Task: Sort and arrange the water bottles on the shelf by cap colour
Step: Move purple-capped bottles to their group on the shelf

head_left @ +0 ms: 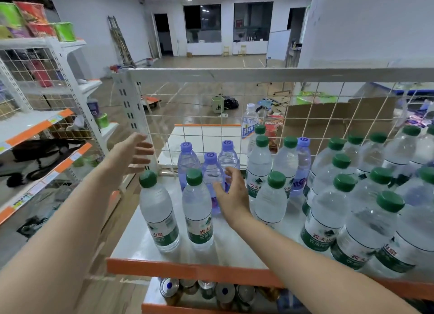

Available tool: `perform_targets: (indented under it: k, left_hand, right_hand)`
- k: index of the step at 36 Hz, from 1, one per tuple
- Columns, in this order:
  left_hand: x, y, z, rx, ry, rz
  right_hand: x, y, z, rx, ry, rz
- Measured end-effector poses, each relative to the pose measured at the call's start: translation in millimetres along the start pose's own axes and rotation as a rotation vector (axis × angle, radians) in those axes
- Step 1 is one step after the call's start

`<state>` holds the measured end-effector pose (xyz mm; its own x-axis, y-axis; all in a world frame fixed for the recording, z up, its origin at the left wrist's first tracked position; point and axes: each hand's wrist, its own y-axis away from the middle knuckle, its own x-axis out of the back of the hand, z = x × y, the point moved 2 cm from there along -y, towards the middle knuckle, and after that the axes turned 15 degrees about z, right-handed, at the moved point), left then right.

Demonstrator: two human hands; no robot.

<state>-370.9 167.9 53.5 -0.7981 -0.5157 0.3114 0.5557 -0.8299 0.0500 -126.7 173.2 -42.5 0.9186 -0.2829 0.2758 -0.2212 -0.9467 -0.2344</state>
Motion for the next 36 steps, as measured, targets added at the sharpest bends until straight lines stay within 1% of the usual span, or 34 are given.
perform_targets:
  k: [4,7,12,15,18,20,24,30,33,36]
  left_hand:
    - [-6.1,-9.3,-9.4,0.01,-0.152,-0.18]
    - [-15.9,-16.9,-13.7,-0.04,-0.277,-0.328]
    - [-42.1,-41.8,-22.9,-0.055,-0.31,-0.426]
    - [-56.8,-54.2,-32.4,-0.083,-0.345,-0.482]
    - [-69.1,-64.4,-42.1,-0.071,-0.326,-0.554]
    - [-78.3,-70.3,-49.5,-0.074,-0.316,-0.571]
    - [-91.5,-77.8,-68.4,-0.107,-0.316,-0.549]
    - [-111.0,-111.9,-113.9,-0.109,-0.139,-0.551]
    - [-107.6,-102.8,-105.2,-0.126,-0.132,-0.538]
    - [-102.8,-91.8,-97.5,-0.136,-0.135,-0.503]
  right_hand:
    - [-8.2,-9.0,1.9,0.04,0.061,-0.014]
    - [-15.3,-12.6,5.2,0.037,0.092,-0.021]
    - [-24.6,-19.3,9.1,0.005,0.16,0.044]
    - [-29.6,-18.9,12.0,-0.027,0.189,0.041]
    - [-34.8,-20.3,17.1,-0.06,0.259,0.04]
    - [-37.9,-21.4,19.2,-0.079,0.285,0.032]
    - [-41.0,-22.7,21.4,-0.094,0.334,0.035]
    - [-47.8,-24.6,22.0,-0.101,0.31,0.058]
    - [-47.8,-28.3,23.1,-0.096,0.331,0.041]
    - [-41.4,-25.7,14.6,-0.104,0.335,-0.019]
